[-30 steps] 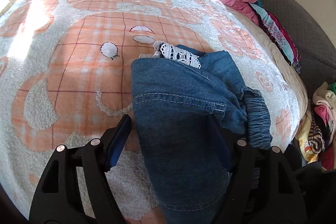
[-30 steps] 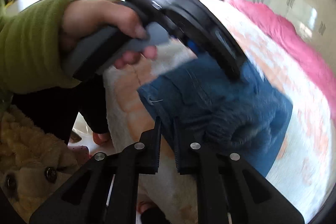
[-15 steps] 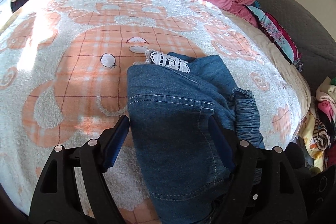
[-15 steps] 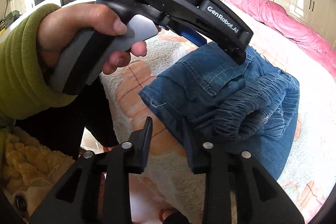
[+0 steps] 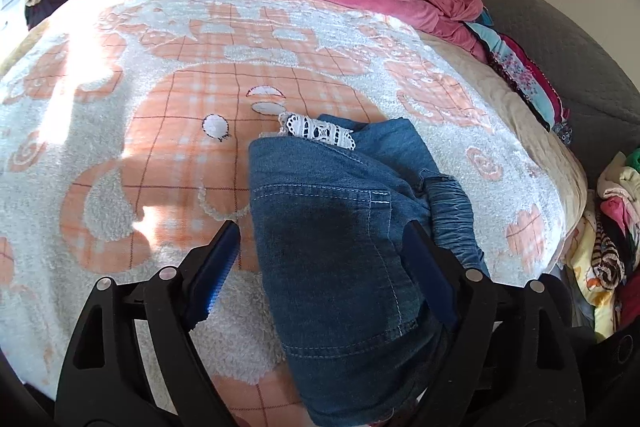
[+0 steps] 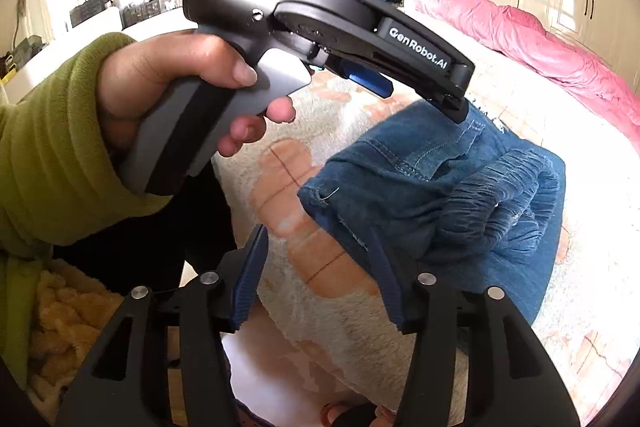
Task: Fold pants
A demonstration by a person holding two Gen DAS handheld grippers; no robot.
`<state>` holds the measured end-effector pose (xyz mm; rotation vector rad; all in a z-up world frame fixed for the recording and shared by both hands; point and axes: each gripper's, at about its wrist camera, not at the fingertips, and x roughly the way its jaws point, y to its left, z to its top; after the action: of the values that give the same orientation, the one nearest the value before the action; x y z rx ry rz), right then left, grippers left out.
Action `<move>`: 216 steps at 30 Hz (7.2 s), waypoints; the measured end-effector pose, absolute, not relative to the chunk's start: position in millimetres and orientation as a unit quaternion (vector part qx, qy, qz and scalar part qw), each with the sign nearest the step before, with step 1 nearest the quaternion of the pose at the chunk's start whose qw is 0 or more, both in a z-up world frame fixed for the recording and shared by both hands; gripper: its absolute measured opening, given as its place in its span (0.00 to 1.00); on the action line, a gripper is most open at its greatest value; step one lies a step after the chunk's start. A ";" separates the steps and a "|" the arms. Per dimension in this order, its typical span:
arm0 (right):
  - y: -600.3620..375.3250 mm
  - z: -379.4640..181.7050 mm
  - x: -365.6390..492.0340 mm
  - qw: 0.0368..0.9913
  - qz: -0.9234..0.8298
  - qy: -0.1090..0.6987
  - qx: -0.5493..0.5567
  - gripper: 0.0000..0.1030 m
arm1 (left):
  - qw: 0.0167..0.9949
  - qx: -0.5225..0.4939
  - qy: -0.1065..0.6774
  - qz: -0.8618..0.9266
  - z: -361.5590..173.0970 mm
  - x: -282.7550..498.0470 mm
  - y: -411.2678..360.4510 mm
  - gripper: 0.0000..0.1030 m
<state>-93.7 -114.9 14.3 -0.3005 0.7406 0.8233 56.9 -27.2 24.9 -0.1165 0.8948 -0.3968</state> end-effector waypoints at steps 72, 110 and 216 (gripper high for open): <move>-244.3 -17.2 39.9 0.851 0.205 0.466 0.130 0.64 | 0.865 -0.101 0.454 -0.186 -20.3 59.6 -27.9 0.87; -210.3 40.4 106.2 0.918 0.212 0.333 0.043 0.21 | 0.891 -0.099 0.392 -0.208 36.4 131.6 -43.9 0.43; -226.9 -10.6 -50.7 0.937 0.077 0.339 0.010 0.96 | 0.913 -0.054 0.387 -0.112 -1.8 -14.6 -7.8 0.91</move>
<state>-50.7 -226.9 -10.6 0.0200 0.6929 0.1582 -14.6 -7.8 -1.8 -0.1109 0.7978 -0.2311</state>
